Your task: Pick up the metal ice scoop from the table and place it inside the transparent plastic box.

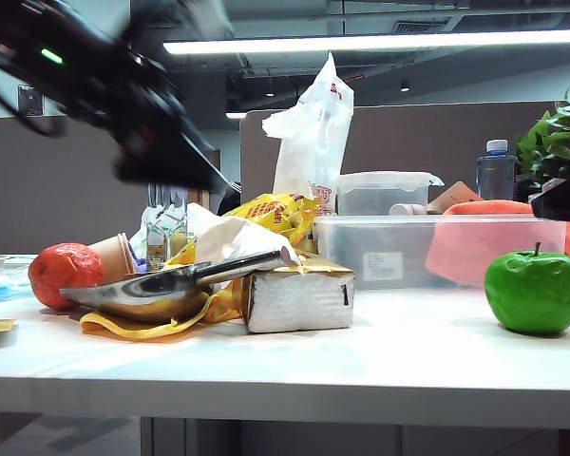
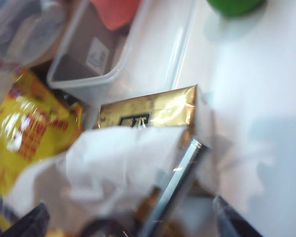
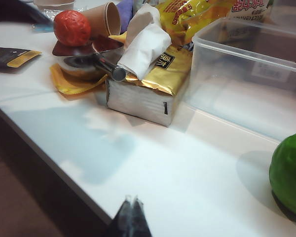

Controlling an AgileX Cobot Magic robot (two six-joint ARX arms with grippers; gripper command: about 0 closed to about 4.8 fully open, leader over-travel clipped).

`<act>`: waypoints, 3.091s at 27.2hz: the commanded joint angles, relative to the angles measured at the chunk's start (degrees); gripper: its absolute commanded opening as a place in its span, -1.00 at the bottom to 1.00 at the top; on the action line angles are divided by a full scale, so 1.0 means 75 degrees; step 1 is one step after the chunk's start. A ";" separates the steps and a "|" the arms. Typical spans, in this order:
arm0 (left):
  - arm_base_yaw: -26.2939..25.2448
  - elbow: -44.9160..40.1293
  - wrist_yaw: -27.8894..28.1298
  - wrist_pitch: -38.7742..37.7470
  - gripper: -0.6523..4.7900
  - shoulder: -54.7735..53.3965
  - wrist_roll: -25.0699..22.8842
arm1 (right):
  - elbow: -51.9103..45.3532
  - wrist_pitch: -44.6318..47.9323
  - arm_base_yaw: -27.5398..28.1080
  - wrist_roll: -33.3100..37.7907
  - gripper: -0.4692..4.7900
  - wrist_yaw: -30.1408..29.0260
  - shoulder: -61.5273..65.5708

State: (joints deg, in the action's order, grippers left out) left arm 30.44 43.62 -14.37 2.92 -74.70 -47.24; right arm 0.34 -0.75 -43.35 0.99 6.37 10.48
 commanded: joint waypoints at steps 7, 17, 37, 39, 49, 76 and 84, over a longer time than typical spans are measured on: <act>0.0434 0.0979 0.0731 -0.0087 0.80 -0.2095 -0.1504 | 0.0015 0.0134 0.0032 0.0006 -0.82 -0.0003 -0.0006; 0.0428 0.0979 0.0554 0.0545 0.43 -0.2486 -0.1504 | 0.0015 0.0134 0.0032 0.0006 -0.82 -0.0003 -0.0006; 0.0527 0.0982 0.1072 0.1125 -0.70 -0.2754 -0.1443 | 0.0015 0.0131 0.0032 0.0006 -0.82 -0.0003 -0.0006; 0.0525 0.0982 0.1306 0.1110 -0.70 -0.2524 -0.1434 | 0.0015 0.0134 0.0032 0.0006 -0.82 -0.0003 -0.0006; 0.0478 0.0979 0.1373 0.0600 -0.50 -0.1999 -0.1413 | 0.0015 0.0134 0.0032 0.0006 -0.82 -0.0003 -0.0009; 0.0901 0.2381 0.1341 0.1781 -0.78 -0.2017 -0.0985 | 0.0015 0.0134 0.0032 0.0006 -0.82 -0.0003 -0.0009; 0.0997 0.5461 0.0895 0.0379 -0.78 -0.3585 -0.0615 | 0.0015 0.0134 0.0134 0.0006 -0.82 -0.0006 -0.0009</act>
State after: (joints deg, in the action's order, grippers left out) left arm 37.39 81.14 -6.46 7.92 -99.37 -53.91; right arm 0.34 -0.75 -42.78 0.99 6.35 10.46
